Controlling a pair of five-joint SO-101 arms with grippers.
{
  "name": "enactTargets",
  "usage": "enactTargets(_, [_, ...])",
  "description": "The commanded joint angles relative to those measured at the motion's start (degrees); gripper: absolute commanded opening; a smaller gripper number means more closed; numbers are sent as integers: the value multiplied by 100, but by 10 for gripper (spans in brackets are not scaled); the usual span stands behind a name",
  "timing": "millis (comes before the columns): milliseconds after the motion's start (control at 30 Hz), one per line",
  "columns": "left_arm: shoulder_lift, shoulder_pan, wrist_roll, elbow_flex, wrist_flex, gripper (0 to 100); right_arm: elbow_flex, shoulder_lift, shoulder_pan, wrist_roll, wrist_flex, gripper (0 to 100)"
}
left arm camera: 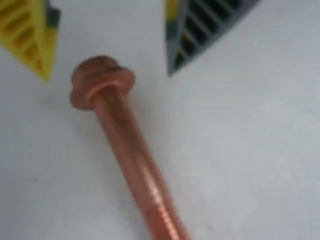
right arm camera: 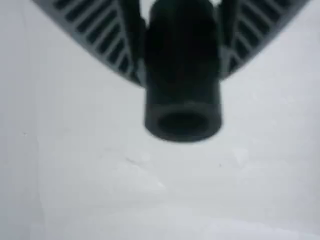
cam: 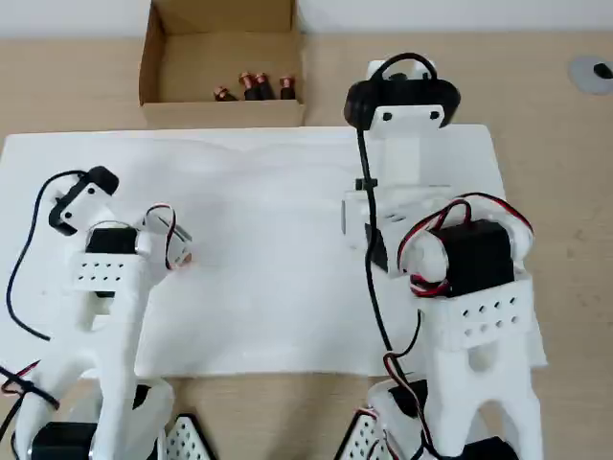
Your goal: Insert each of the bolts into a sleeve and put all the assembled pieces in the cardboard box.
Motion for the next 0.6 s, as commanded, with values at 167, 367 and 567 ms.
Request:
enactTargets(167, [-75,-97,-53,378,-519,84,-13,-207,-66,-18,-79,11])
enactTargets(367, [-84,-105,-668,352,-800,3,-13,-207,-66,-18,-70,11])
enactTargets(567, [-119,-79,-695,193,-756,3,-22,-207,-66,-18,26,11])
